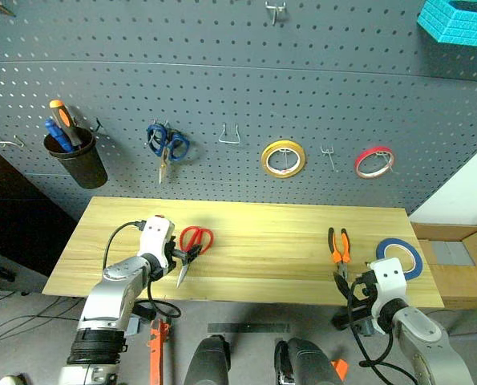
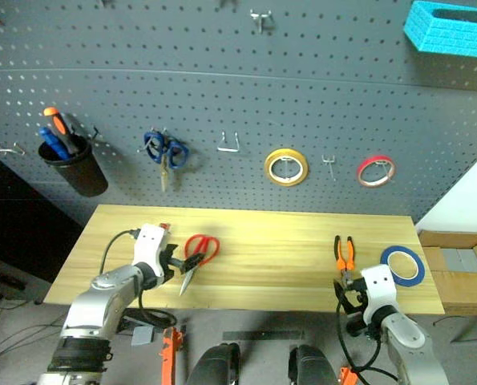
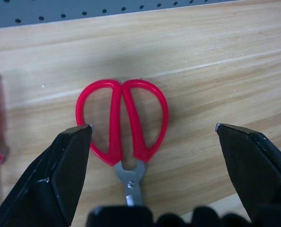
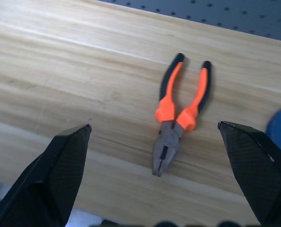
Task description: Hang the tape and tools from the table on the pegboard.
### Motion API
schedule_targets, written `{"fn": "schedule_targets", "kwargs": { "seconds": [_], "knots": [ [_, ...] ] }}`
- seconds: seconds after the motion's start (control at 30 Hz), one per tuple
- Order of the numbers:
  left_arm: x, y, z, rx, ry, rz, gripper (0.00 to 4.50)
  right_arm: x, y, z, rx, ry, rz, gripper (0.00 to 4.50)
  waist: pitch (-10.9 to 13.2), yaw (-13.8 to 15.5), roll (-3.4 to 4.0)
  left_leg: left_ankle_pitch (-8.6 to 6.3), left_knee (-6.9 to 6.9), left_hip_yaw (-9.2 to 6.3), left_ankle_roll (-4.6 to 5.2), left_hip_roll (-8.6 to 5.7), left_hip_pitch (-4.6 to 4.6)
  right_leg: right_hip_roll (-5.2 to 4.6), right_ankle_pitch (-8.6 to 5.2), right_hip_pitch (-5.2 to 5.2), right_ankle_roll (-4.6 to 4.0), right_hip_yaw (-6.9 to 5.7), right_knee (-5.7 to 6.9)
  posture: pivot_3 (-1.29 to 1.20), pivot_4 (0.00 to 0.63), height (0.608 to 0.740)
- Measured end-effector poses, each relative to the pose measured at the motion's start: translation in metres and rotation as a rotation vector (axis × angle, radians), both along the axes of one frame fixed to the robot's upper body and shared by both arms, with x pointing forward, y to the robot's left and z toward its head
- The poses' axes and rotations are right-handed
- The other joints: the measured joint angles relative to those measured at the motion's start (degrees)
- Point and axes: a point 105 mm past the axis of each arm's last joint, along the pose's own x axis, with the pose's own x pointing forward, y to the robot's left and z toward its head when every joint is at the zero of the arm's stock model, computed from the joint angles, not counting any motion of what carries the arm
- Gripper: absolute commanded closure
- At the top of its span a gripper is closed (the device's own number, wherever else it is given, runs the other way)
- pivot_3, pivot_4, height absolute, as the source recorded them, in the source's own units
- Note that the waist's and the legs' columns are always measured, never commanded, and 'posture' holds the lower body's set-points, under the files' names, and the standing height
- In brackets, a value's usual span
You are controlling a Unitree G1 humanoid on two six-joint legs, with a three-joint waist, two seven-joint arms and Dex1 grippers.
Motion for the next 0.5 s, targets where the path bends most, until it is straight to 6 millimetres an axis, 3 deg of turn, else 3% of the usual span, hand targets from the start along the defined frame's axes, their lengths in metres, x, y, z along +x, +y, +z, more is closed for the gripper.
{"fn": "schedule_targets", "kwargs": {
  "seconds": [0.27,0.5],
  "knots": [
    [0.0,0.002,0.0,-0.004,-0.008,-0.008,0.02,-0.001,0.004,-0.003,0.035,0.017,0.048,0.0,0.1,0.1,0.05,-0.01,-0.02,-0.01,-0.01,0.01,0.0,0.0,-0.01,-0.01,0.0,-0.03,0.01,0.1,0.196,0.74],
    [0.004,0.003,0.0,-0.008,-0.017,-0.005,0.02,0.003,-0.007,-0.002,0.017,0.01,0.025,0.0,0.1,0.1,0.06,-0.01,-0.02,0.0,-0.01,0.0,0.0,0.0,0.0,-0.01,0.02,-0.04,0.02,0.09,0.192,0.74]
  ]
}}
